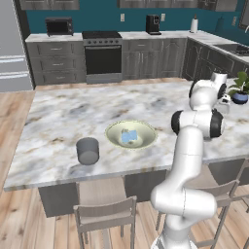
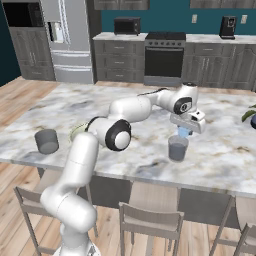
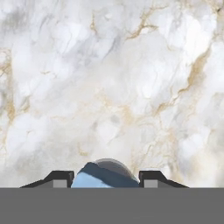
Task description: There are four ice cubes in the ice bowl. Place two ice cubes in each glass of water.
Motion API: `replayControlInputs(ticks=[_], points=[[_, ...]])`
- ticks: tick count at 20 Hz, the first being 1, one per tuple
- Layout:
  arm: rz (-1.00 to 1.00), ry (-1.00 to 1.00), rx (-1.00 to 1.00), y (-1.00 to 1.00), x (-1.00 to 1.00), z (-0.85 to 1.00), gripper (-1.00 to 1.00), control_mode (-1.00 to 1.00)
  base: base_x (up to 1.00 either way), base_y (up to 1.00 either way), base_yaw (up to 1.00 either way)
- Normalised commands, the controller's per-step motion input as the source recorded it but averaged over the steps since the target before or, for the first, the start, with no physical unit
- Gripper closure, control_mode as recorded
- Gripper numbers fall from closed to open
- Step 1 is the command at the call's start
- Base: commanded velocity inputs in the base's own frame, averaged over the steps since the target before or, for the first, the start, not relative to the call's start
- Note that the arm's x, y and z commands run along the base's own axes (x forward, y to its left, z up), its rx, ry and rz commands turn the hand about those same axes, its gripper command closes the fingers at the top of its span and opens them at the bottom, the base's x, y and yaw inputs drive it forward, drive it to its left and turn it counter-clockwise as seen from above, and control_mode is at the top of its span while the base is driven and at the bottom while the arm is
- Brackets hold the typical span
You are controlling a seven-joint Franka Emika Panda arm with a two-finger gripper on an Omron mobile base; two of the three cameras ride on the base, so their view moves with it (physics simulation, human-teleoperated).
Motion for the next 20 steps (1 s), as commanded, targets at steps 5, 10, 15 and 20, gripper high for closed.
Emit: replayControlInputs(ticks=[5, 10, 15, 20], points=[[0.0, -0.07, 0.0, 0.02, -0.19, -0.01, 1.0, -1.0, 0.0, 0.0, 0.0], [0.0, -0.02, 0.0, 0.2, 0.0, -0.11, 1.0, -1.0, 0.0, 0.0, 0.0], [0.0, -0.02, 0.0, 0.12, -0.04, -0.02, 1.0, -1.0, 0.0, 0.0, 0.0], [0.0, 0.0, 0.0, 0.05, 0.0, 0.0, -1.0, -1.0, 0.0, 0.0, 0.0]])
